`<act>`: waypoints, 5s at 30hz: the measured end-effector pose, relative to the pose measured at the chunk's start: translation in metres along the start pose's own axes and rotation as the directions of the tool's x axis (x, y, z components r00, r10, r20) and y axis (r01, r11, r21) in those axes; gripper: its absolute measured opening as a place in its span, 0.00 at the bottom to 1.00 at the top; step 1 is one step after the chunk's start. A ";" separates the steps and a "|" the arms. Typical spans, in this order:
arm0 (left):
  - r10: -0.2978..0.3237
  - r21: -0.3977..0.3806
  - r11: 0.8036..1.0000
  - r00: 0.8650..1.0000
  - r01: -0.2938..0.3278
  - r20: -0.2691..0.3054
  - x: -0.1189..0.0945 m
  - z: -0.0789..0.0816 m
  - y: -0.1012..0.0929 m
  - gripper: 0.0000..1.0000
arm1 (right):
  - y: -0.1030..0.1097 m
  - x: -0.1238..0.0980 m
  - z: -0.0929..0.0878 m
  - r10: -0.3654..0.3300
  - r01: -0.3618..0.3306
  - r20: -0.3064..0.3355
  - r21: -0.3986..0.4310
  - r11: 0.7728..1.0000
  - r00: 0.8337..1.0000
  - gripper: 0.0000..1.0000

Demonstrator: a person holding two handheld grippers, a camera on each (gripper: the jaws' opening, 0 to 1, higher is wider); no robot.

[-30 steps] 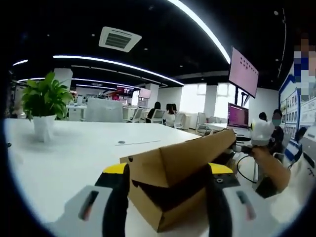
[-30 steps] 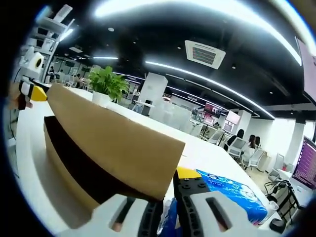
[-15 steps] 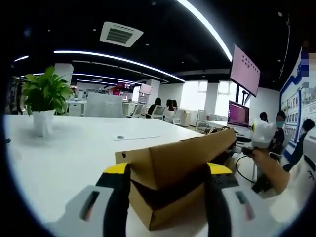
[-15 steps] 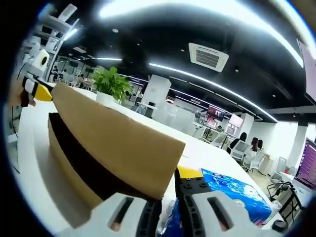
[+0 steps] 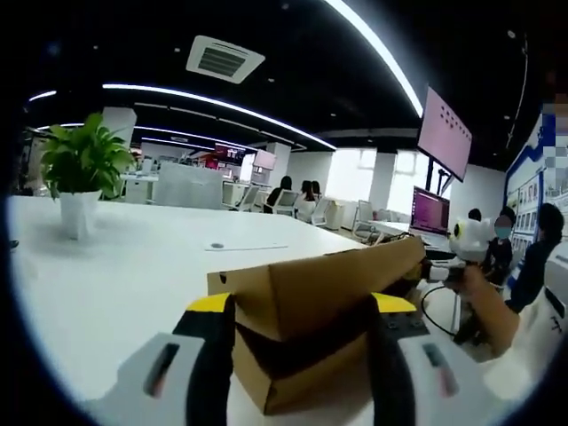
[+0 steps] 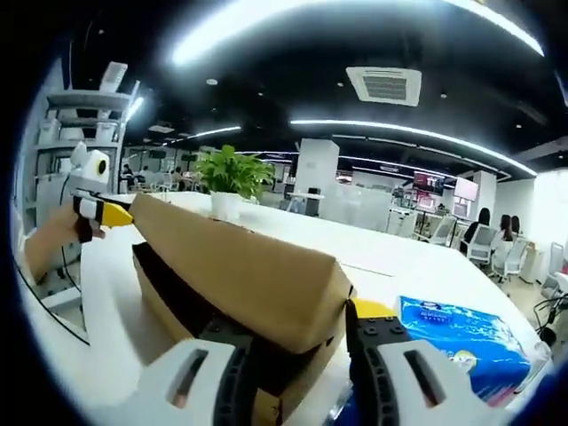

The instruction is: Operate the shoe box by opening the lid, removing the specified soft item, and placing it in the target area until the item is outside and the box remains undamaged.

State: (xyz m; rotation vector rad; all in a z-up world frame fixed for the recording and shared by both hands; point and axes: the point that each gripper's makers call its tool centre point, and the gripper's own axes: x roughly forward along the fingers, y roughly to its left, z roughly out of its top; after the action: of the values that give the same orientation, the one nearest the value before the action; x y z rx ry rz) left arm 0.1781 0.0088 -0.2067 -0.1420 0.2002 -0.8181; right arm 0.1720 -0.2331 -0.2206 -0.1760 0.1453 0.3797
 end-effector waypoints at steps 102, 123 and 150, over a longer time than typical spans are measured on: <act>-0.056 0.141 0.989 0.997 0.048 0.048 -0.013 0.003 -0.009 0.76 | 0.022 -0.037 0.032 0.209 -0.226 0.260 0.038 0.973 0.943 0.59; -0.033 0.600 0.800 0.999 0.023 0.006 -0.022 0.006 -0.021 0.68 | 0.037 -0.046 0.054 0.254 -0.225 0.277 -0.131 0.966 0.927 0.70; 0.068 0.845 0.534 0.996 0.014 -0.060 -0.020 -0.012 -0.021 0.62 | 0.071 -0.052 0.036 0.305 -0.095 0.131 -0.774 0.627 0.943 0.70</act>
State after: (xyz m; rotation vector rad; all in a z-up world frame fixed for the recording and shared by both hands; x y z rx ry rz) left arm 0.1464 0.0087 -0.2120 0.8426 -0.1411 -0.8117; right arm 0.1014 -0.1795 -0.1867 -0.9645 -0.2703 0.6770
